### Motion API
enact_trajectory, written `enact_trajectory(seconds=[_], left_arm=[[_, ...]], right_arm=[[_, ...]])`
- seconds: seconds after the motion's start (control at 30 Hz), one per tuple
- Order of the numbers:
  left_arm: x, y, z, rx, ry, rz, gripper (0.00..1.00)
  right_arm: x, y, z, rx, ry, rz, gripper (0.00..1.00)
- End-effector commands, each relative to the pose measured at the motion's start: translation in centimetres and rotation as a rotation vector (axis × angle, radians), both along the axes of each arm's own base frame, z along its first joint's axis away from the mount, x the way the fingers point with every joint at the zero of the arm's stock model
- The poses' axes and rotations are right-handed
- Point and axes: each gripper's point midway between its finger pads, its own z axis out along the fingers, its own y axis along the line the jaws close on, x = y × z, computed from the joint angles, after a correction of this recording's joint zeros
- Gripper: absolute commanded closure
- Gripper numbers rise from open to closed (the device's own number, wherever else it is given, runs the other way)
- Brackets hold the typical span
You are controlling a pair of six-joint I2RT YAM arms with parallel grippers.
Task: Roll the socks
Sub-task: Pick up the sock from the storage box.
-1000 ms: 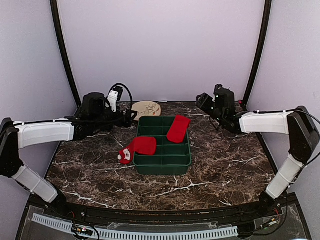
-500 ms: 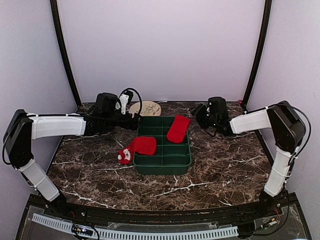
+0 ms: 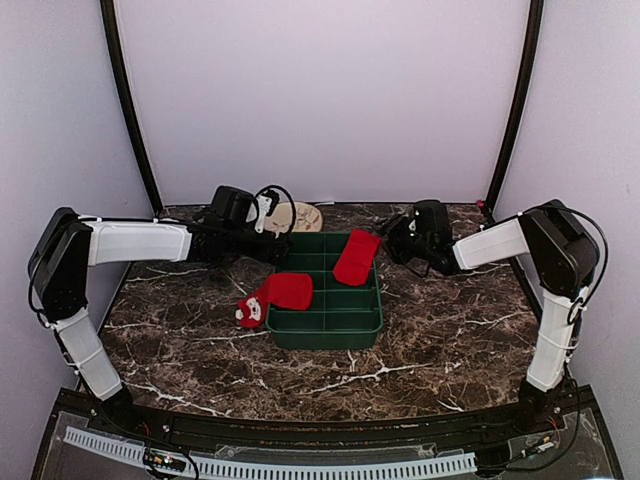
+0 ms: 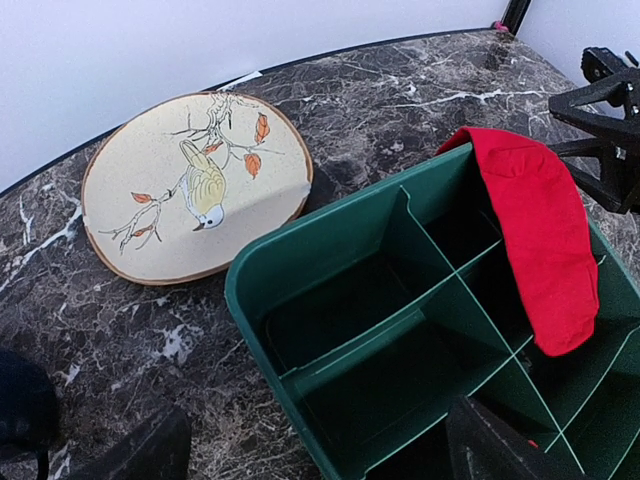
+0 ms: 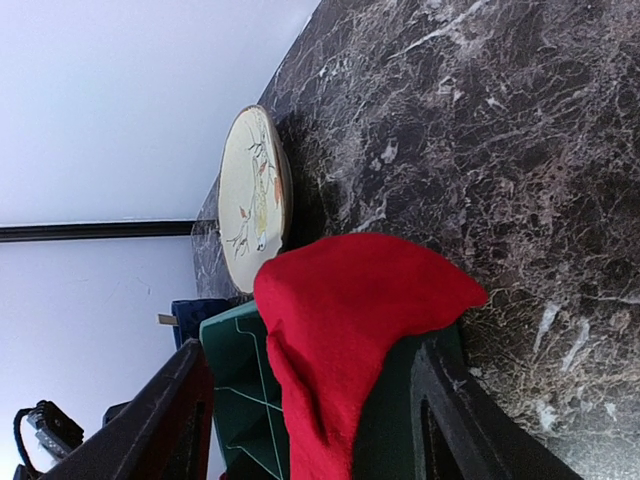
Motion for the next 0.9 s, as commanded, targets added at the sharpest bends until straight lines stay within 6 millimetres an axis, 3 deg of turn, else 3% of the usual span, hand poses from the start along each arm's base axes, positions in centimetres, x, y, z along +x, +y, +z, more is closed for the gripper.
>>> enact_trajectory(seconds=[0.0, 0.43, 0.87], left_arm=[[0.1, -0.4, -0.4, 0.016, 0.034, 0.002, 0.1], [0.5, -0.5, -1.4, 0.029, 0.057, 0.013, 0.12], [0.5, -0.1, -2.8, 0.05, 0.081, 0.03, 0.13]], right_arm=[[1.0, 0.8, 1.9, 0.063, -0.046, 0.018, 0.38], [0.7, 1.5, 1.3, 0.107, -0.026, 0.046, 0.4], [0.4, 2.2, 0.9, 0.149, -0.027, 0.076, 0.53]])
